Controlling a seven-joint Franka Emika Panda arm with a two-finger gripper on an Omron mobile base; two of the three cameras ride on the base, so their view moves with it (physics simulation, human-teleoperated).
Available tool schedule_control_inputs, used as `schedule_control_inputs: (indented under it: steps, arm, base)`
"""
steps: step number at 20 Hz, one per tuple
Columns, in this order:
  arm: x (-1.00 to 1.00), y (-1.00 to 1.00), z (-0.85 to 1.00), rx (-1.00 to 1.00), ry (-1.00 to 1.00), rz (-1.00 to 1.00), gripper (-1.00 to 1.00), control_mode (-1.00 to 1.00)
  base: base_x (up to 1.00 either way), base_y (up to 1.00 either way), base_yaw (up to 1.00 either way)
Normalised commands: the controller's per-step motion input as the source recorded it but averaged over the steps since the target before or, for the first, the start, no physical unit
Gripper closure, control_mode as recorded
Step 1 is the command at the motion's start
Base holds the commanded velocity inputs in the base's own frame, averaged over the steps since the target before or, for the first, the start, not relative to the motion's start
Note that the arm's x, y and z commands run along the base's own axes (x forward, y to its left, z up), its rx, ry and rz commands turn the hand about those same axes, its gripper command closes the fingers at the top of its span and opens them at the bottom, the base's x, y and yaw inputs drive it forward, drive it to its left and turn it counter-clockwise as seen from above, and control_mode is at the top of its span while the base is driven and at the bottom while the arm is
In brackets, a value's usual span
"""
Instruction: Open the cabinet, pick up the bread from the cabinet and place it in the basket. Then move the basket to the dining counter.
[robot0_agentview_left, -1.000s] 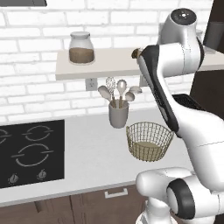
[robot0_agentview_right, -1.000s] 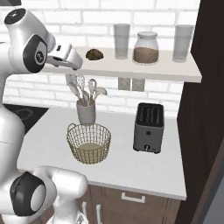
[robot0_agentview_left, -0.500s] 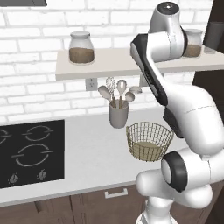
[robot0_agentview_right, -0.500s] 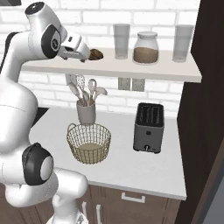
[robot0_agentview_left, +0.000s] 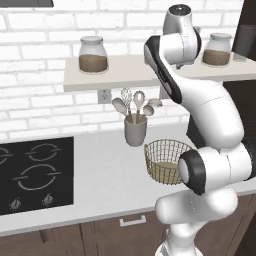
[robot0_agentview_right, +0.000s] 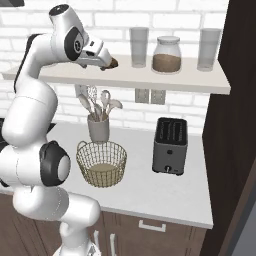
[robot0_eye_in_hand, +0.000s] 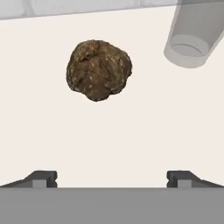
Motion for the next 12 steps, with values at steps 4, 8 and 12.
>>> schedule_control_inputs:
  steps: [4, 8, 12]
  arm:
    - [0.38, -0.07, 0.0, 0.0, 0.08, 0.0, -1.0, -1.0]
    - [0.34, 0.0, 0.0, 0.0, 0.0, -0.02, -1.0, -1.0]
    - [0.35, 0.0, -0.01, 0.0, 0.0, 0.0, -1.0, -1.0]
  base:
    - [0.0, 0.0, 0.0]
    - [0.0, 0.0, 0.0]
    - [0.0, 0.0, 0.0]
